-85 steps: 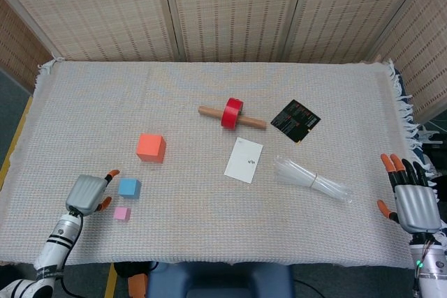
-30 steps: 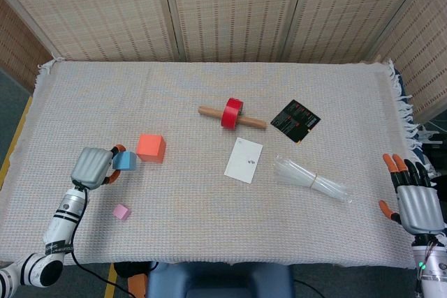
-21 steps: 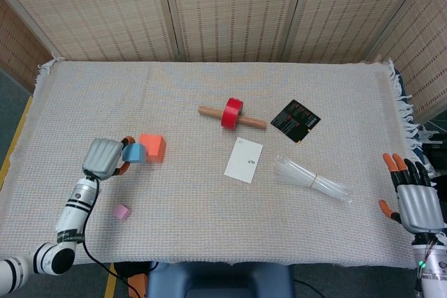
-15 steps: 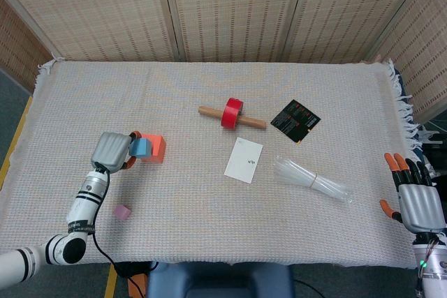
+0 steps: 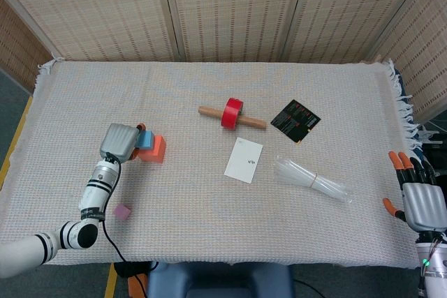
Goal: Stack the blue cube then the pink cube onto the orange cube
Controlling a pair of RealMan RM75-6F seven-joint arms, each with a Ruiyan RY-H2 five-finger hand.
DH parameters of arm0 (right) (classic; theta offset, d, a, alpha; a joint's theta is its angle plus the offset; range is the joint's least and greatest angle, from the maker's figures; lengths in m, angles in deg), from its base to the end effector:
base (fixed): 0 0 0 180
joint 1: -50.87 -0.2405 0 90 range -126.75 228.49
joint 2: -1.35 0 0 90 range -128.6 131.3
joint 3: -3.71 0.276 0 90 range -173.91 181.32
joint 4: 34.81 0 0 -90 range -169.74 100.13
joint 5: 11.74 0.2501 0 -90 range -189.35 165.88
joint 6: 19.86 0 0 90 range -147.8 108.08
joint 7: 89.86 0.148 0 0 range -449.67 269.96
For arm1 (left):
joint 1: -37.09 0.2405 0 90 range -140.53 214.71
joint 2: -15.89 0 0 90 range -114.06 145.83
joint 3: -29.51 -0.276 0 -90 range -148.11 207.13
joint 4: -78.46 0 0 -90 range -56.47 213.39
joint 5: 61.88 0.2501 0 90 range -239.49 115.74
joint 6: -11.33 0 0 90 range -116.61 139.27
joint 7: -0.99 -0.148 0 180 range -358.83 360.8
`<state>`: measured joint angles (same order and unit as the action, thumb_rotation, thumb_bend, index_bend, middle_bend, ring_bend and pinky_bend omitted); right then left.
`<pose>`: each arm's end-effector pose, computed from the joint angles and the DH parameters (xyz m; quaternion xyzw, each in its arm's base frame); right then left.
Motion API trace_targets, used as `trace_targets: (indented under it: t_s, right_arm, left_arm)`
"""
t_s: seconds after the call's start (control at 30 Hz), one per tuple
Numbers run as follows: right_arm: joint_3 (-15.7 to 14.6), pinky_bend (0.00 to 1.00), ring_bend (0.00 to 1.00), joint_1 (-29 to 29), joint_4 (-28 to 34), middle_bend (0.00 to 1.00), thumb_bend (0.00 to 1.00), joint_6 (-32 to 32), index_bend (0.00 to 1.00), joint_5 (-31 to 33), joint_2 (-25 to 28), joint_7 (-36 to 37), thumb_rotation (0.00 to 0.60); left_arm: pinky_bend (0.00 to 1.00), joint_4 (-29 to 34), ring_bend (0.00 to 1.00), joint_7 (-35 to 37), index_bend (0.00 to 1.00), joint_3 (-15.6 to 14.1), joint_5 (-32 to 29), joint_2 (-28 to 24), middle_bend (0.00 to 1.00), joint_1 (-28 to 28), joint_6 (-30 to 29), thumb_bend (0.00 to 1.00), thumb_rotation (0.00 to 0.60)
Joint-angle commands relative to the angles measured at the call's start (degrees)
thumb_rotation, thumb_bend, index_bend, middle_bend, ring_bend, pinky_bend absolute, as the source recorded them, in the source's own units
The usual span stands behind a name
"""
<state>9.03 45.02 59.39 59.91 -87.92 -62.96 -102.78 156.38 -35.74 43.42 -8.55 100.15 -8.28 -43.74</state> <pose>-0.3572 -0.2041 0.1286 0.5933 -0.3837 0.2941 0.6436 -0.1904 0.4342 0.0039 -0.7306 -0.2803 -0.2781 0.5571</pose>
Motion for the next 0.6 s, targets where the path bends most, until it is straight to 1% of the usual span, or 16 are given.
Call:
trace_targets:
  t_s: [0.03, 0.37, 0.6]
  right_arm:
    - [0.0, 0.00, 0.00, 0.0, 0.0, 0.00, 0.16, 0.0, 0.00, 0.0, 0.0, 0.0, 0.600]
    - [0.0, 0.00, 0.00, -0.1, 0.0, 0.00, 0.16, 0.0, 0.00, 0.4, -0.1, -0.3, 0.600]
    - [-0.1, 0.00, 0.00, -0.2, 0.1, 0.00, 0.16, -0.3, 0.00, 0.6, -0.2, -0.8, 0.600]
  left_arm:
    - [1.00, -0.3, 0.97, 0.3, 0.50, -0.3, 0.0, 0.1, 1.00, -0.3, 0.2, 0.32, 0.600]
    - [1.00, -0.2, 0.97, 1.3, 0.43, -1.2, 0.0, -0.3, 1.00, -0.9, 0.1, 0.31, 0.600]
    - [1.00, 1.3, 0.97, 2.0, 0.44, -2.0, 0.8, -1.4, 1.00, -0.6, -0.7, 0.31, 0.600]
